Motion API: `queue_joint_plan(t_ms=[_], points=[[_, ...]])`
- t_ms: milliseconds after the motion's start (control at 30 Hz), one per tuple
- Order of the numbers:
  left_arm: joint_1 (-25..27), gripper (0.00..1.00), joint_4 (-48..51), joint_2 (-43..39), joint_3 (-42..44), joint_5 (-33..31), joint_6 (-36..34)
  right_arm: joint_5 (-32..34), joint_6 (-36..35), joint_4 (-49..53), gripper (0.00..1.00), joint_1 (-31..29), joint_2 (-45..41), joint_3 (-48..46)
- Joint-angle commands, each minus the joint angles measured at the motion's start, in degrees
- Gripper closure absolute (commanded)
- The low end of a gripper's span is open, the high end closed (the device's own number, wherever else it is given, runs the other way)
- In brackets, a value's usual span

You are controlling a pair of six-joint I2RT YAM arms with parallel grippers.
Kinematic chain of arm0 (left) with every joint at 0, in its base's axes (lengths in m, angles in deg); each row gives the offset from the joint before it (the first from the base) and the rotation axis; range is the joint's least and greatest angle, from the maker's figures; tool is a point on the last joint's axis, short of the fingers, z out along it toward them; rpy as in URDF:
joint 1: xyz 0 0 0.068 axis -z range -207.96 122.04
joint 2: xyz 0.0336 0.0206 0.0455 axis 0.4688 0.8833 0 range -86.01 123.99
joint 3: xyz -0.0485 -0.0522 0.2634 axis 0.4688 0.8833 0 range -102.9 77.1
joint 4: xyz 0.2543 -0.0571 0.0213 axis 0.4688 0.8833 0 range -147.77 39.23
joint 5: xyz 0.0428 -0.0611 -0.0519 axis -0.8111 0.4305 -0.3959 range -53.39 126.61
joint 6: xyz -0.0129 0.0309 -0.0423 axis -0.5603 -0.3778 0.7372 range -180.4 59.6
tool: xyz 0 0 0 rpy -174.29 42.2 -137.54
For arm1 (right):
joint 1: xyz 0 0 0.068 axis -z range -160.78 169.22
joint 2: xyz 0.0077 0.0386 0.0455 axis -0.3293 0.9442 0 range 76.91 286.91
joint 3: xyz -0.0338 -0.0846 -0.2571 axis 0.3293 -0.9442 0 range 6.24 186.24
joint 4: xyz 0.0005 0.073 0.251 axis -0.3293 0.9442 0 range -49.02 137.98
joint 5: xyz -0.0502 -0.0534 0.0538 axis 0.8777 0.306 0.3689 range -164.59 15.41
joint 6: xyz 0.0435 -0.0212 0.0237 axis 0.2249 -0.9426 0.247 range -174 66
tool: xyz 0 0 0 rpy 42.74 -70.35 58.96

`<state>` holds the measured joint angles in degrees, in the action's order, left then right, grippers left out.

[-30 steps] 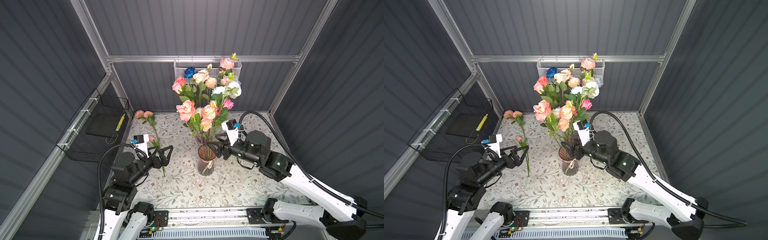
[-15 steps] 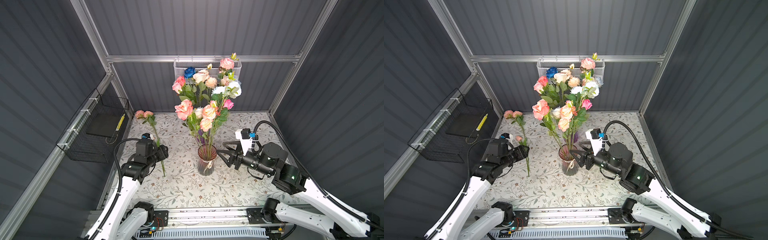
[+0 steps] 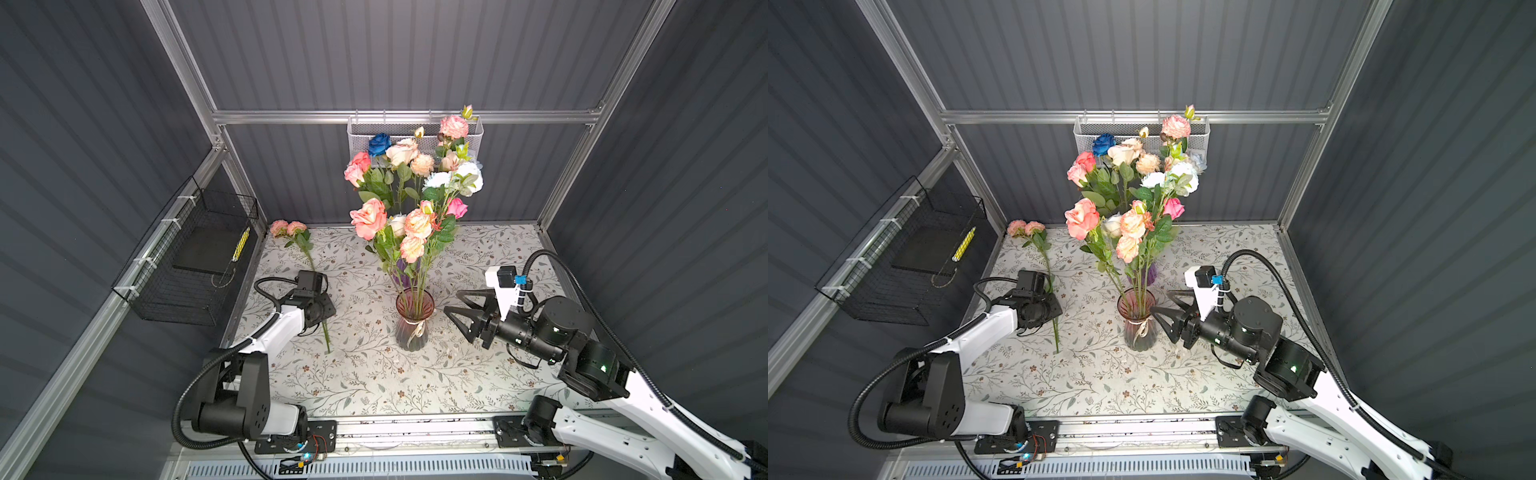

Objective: Arrange the flowers into the vase
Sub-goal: 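Grasp a pink rose stem beside the pink tulip with the left gripper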

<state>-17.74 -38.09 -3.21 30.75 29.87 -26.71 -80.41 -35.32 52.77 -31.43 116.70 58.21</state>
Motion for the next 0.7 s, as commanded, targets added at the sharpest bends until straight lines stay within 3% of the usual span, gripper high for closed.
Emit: queue_joint_plan(t_ms=[0,667], points=[[-0.11,0.53,-2.86,2.67,-2.41,-3.27,0.68,1.07,-1.32,0.83,0.33,0.03,-1.53,-0.81],[-1.60,0.69,-7.23,15.28,-7.59,-3.95,-0.77,2.94,-3.01,2.30,0.33,0.03,-2.59,-0.54]])
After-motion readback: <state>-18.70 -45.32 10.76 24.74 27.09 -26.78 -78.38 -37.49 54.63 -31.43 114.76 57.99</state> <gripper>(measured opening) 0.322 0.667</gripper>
